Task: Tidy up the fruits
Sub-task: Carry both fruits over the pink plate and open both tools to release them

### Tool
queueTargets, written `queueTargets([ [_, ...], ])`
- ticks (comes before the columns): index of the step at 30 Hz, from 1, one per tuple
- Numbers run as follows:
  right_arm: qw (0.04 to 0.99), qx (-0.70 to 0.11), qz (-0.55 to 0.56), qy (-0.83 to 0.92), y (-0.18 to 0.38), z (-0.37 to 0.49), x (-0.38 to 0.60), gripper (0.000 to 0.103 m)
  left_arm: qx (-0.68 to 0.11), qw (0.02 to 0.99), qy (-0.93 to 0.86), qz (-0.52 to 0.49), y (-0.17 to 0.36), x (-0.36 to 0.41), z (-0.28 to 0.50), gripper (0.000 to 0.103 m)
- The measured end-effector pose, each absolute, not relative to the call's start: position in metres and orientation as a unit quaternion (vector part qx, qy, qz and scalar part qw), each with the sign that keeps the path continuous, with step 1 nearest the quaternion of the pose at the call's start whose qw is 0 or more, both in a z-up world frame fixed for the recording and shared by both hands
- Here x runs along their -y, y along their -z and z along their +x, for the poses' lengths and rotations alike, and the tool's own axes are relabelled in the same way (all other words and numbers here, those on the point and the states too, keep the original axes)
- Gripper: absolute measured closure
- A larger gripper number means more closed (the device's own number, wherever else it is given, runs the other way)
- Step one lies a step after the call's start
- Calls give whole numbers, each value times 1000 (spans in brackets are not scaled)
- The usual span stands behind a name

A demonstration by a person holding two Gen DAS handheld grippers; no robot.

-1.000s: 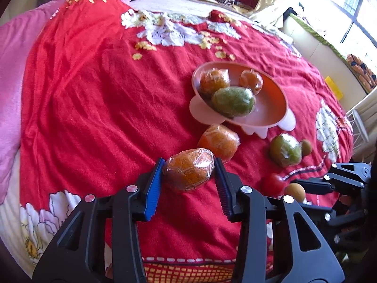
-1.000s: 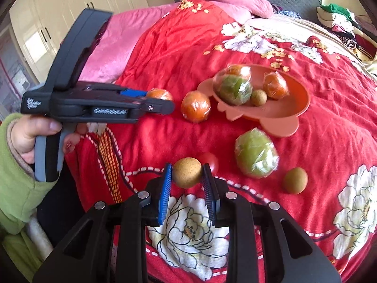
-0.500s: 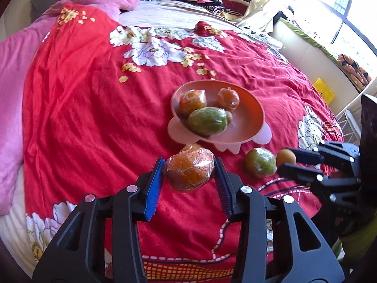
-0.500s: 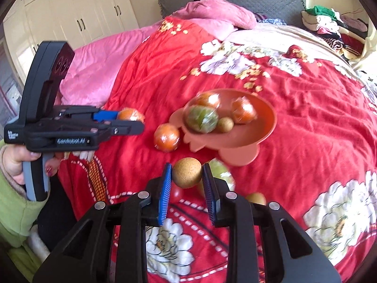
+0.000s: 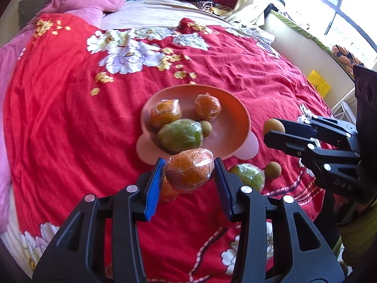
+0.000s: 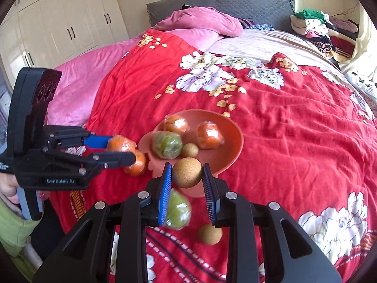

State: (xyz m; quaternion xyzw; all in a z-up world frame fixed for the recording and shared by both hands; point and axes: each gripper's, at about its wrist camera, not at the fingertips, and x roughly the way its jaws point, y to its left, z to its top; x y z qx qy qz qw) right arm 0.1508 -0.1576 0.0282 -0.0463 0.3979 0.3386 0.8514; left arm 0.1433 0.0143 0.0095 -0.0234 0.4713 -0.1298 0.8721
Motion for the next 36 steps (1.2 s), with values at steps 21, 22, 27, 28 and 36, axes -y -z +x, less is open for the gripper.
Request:
queueTargets([
  [21,839,-414,-74,-346,-9,192,151,78,-492,860,135,2,17,14,180,69],
  [22,838,-415,-75,-346,-9,193,151,78,-494,859,135,2,19,14,181,69],
  [27,834,-420,-82,-348,-4,199,147,78,-500,855,135,3,26,15,185,69],
  [28,833,-421,-84,-349,-4,200,146,78,-501,855,135,3,27,14,186,69],
  [36,828,-427,-94,-350,2,208,139,78,-505,853,136,3,31,11,190,68],
])
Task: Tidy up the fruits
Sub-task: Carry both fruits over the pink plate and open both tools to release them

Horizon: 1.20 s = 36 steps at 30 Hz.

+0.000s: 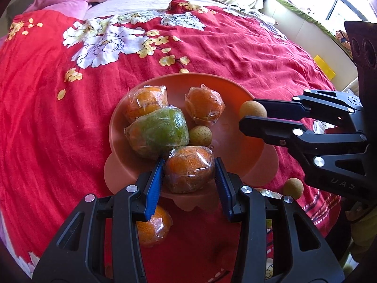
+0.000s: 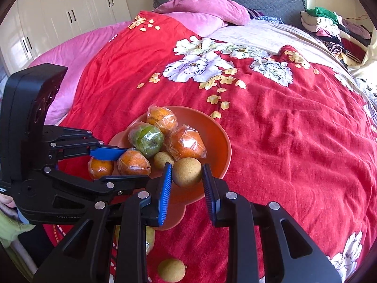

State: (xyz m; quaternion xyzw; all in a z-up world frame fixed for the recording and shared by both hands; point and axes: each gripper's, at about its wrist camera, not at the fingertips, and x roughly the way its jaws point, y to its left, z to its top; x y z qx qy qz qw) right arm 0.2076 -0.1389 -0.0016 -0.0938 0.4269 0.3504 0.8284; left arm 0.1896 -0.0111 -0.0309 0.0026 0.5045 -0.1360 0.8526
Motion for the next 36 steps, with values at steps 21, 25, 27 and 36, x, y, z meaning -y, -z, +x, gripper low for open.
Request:
queueTargets([
  [21,824,-438,-101,-345,11,218,130,77,-505,852,139,-4,33,8,190,68],
  [25,823,-441,-94,-345,11,219,132,77,-505,852,139,-5,33,8,190,68],
  [27,824,-440,-92,-345,9,218,133,75,-505,852,139,-5,32,8,190,68],
  [36,832,-432,-77,-340,-1,211,140,66,-504,853,138,-7,31,6,189,68],
])
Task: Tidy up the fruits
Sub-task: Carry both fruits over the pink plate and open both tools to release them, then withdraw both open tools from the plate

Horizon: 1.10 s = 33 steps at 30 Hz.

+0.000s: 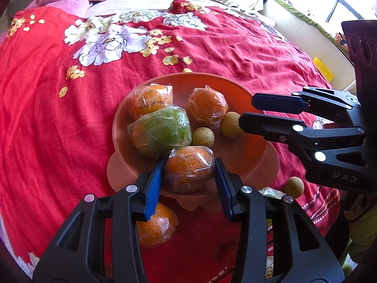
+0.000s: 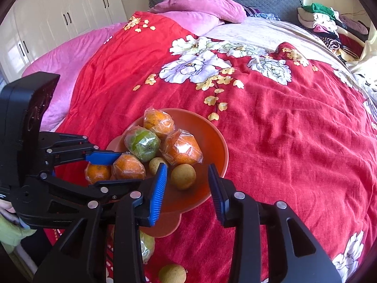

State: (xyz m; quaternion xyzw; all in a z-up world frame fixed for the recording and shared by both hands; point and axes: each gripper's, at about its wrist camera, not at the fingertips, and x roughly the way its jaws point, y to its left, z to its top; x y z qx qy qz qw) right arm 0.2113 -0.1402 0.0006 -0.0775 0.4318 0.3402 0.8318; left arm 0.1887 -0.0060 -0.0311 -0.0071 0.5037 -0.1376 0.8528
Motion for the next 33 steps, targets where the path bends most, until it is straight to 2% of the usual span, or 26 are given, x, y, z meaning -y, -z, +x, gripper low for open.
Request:
queueTargets([
  [9,835,-429,-73,-338,-5,204,144,60,-501,855,135,-11,28,4,186,66],
  [33,844,-419,-69,-327,-17,189,149,52,-479,869,117,-30,8,-11,166,52],
])
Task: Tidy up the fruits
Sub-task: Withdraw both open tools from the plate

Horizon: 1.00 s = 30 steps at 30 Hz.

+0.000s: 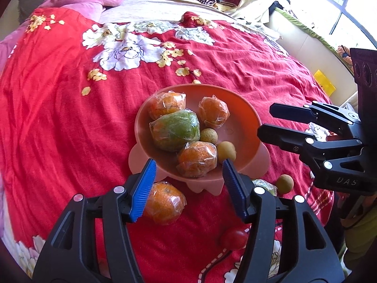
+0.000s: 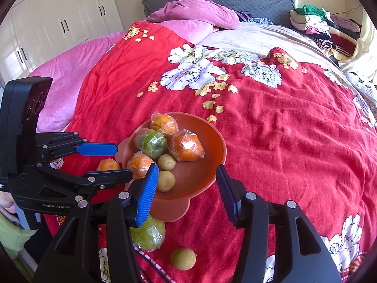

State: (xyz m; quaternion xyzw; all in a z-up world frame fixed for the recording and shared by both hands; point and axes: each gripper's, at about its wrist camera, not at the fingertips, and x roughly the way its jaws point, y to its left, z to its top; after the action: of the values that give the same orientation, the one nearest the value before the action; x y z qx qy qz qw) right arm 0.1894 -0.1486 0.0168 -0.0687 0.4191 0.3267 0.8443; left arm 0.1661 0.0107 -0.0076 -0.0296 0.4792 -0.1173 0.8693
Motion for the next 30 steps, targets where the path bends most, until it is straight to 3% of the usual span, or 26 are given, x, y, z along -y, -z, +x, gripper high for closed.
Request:
queueTargets([
  [30,860,-394,-71,-316,-41,170,152,29,-444,890,88,-49,-25,-26,142,17],
])
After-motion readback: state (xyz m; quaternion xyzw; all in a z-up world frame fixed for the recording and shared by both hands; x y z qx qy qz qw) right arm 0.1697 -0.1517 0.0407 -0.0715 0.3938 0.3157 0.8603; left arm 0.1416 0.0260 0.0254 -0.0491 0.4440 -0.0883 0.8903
